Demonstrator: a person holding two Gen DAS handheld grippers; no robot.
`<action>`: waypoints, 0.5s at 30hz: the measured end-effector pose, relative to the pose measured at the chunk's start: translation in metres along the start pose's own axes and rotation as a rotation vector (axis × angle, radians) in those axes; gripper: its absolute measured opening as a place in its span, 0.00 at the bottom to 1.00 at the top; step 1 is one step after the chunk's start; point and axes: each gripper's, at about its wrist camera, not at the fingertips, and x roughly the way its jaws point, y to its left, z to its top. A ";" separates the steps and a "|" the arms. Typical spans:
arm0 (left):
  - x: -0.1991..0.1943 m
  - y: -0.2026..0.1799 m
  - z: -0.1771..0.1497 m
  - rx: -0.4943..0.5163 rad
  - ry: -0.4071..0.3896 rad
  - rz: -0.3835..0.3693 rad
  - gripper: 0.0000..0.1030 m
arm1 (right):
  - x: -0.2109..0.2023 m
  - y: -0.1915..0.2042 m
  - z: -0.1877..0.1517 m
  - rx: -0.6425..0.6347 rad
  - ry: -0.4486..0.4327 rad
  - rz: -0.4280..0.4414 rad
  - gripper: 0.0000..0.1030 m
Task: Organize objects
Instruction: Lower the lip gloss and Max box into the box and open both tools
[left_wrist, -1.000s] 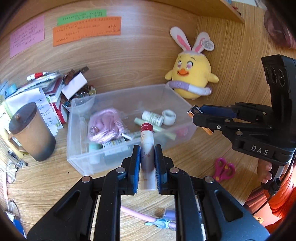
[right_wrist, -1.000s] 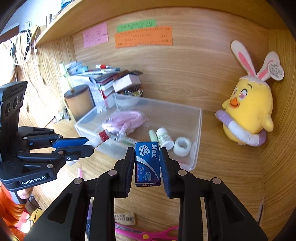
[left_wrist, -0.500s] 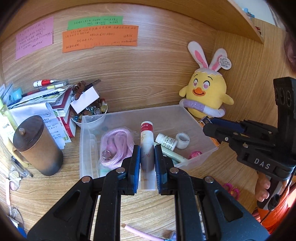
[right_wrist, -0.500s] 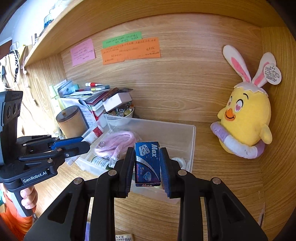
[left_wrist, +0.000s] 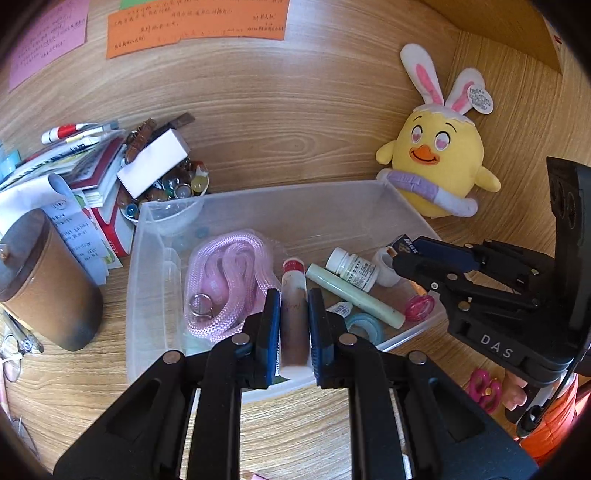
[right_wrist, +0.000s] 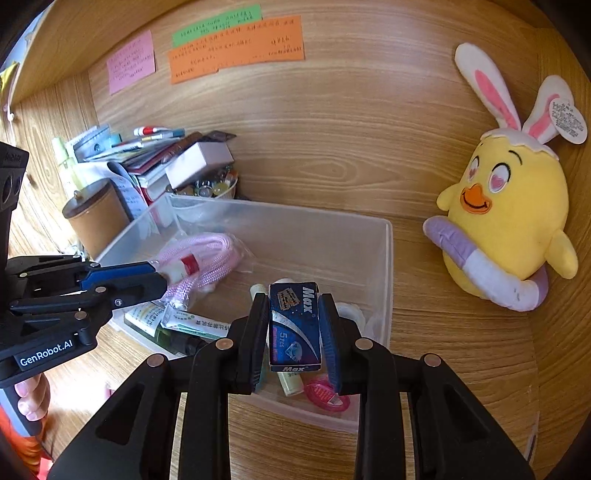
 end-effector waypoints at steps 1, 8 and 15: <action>0.002 -0.001 0.000 0.003 0.006 -0.005 0.14 | 0.003 0.000 -0.001 -0.002 0.011 0.004 0.24; 0.003 -0.003 -0.003 0.011 0.017 -0.026 0.14 | 0.013 0.005 -0.005 -0.025 0.054 0.010 0.24; -0.019 -0.011 -0.008 0.020 -0.025 -0.010 0.57 | -0.002 0.009 -0.006 -0.038 0.033 0.019 0.36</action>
